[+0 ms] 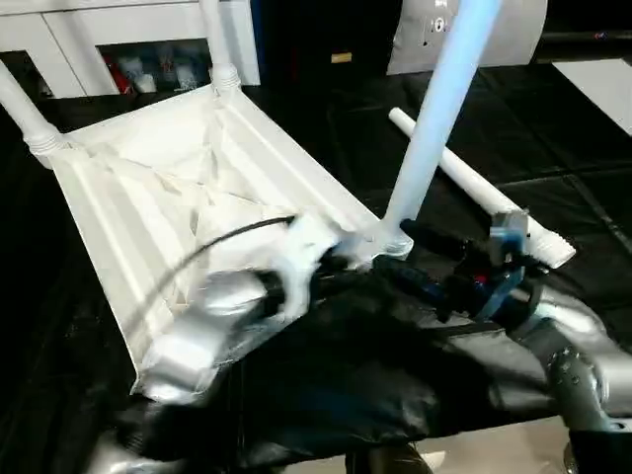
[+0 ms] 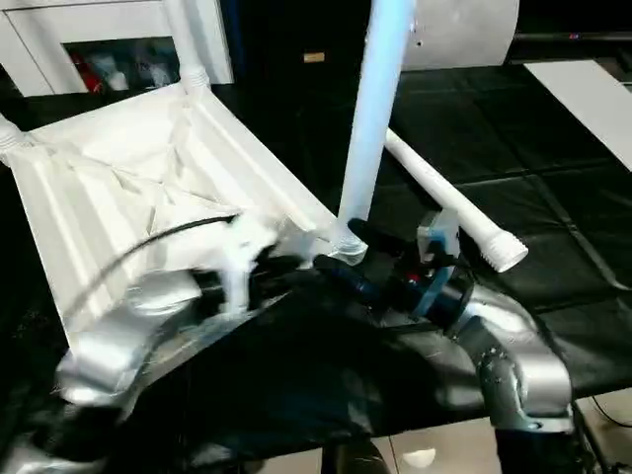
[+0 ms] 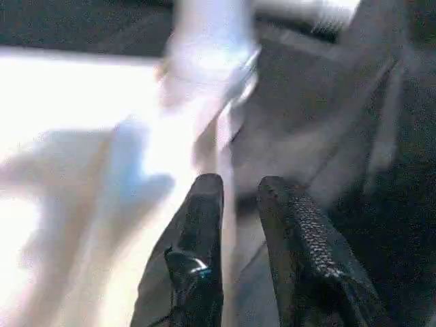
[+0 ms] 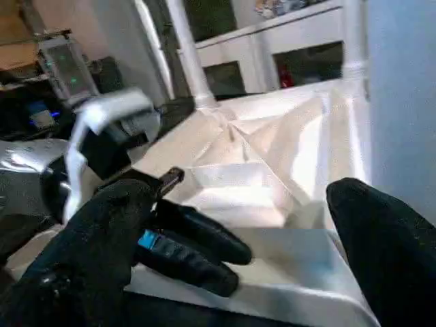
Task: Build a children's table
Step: Rotate leg to tighten, then rotate table base
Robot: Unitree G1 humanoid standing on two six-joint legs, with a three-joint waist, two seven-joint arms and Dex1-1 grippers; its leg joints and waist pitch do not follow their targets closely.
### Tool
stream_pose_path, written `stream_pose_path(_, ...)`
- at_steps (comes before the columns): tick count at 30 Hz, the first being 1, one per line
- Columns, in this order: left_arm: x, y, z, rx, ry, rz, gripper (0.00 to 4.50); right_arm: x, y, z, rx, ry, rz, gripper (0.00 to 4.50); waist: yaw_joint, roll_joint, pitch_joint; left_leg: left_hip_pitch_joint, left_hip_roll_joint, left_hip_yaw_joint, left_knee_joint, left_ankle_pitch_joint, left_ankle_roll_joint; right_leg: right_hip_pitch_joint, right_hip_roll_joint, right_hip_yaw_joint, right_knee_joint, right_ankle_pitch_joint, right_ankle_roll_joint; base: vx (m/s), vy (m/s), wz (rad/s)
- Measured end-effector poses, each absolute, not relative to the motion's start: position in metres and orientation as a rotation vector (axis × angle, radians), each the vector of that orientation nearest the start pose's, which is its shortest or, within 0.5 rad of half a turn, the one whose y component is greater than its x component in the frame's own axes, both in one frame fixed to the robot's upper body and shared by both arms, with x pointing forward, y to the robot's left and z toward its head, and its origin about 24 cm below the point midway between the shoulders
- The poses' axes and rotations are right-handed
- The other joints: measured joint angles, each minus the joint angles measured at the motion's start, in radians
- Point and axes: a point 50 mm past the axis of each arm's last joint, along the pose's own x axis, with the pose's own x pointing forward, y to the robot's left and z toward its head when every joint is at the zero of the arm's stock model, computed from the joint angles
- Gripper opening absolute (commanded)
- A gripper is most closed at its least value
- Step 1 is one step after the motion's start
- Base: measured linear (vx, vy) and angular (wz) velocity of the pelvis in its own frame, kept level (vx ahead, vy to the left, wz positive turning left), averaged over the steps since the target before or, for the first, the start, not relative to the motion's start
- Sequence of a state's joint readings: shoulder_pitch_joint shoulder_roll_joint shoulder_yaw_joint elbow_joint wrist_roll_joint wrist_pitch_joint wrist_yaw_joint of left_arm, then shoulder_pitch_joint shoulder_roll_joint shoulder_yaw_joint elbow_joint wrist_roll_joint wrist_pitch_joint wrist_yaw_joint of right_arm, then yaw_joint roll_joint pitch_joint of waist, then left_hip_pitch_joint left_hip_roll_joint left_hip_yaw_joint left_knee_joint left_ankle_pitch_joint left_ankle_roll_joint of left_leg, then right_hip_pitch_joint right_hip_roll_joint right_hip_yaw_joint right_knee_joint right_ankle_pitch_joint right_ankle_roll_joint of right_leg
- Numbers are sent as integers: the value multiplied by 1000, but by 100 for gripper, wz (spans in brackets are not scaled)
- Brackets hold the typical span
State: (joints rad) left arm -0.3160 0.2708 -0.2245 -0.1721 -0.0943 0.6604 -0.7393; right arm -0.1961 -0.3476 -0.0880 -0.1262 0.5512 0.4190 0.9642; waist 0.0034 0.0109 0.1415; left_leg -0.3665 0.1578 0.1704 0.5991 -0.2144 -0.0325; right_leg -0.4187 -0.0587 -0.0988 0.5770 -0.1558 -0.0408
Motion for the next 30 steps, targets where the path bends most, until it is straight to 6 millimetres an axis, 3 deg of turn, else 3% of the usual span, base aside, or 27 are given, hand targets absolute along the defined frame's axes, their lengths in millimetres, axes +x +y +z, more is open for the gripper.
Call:
stream_pose_path(3,272,122,91,224,343,-936,107,266,-160,115,200,-25,1068,450,3,-5,-1,0,0,0,1,0,0,0,0,0,0,0,0,0,0,0)
stream_pose_path(8,266,171,102,394,385,-870,107,289,-154,114,92,-11,989,450,1,-14,-2,1,0,0,4,0,0,-1,0,1,0,2,-3,0,0,0)
stream_pose_path(12,264,179,114,423,357,-857,107,302,-158,113,44,-11,896,450,13,-16,-3,1,0,0,4,0,-1,0,-1,2,1,4,-7,0,0,0)
stream_pose_path(17,258,189,123,493,384,-873,169,322,-165,117,-1,-38,762,450,13,-20,-2,1,0,1,4,1,-2,-1,-1,2,3,5,-9,0,0,0)
stream_pose_path(20,256,198,125,547,408,-863,184,329,-177,117,-16,-50,659,450,21,-20,-2,1,0,1,4,2,-3,-1,-1,2,3,5,-8,0,0,0)
stream_pose_path(26,258,223,136,713,472,-836,229,328,-187,112,-98,-29,619,450,31,-24,-3,1,0,1,4,2,-3,-1,-1,2,4,5,-8,0,0,0)
stream_pose_path(28,260,232,142,761,491,-836,265,320,-185,102,-103,4,658,450,30,-26,-4,2,0,1,4,1,-3,-1,-1,2,4,5,-8,0,0,0)
stream_pose_path(30,260,237,146,788,512,-841,272,313,-179,91,-116,46,705,450,28,-26,-4,2,0,1,4,1,-3,-1,-1,2,4,5,-8,0,0,0)
